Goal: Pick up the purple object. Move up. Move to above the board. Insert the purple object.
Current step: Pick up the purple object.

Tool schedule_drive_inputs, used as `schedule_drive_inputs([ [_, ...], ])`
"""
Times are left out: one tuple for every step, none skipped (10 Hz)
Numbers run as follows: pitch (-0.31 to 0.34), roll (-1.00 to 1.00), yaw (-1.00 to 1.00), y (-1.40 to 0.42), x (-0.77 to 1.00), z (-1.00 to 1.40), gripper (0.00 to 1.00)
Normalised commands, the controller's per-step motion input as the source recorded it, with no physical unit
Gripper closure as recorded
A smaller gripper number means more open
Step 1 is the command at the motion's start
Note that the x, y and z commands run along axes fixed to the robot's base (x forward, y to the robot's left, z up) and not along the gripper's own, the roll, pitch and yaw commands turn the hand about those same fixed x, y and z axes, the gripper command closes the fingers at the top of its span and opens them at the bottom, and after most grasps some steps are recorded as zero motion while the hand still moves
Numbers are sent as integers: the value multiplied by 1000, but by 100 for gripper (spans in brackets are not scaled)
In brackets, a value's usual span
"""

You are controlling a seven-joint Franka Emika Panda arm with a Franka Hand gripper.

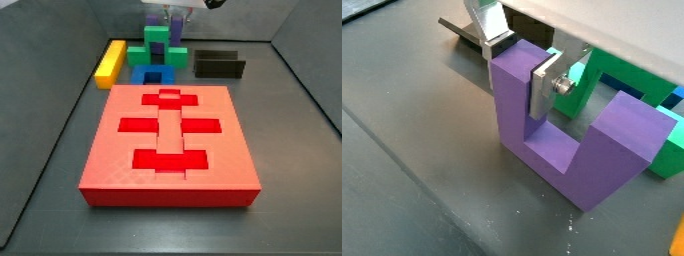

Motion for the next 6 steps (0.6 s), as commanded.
schedule_drive_inputs([
  [0,0,0,0,0,0,100],
  [0,0,0,0,0,0,100],
  [0,0,0,0,0,0,100],
  [0,0,0,0,0,0,100],
  [0,0,0,0,0,0,100],
  [0,0,0,0,0,0,100],
])
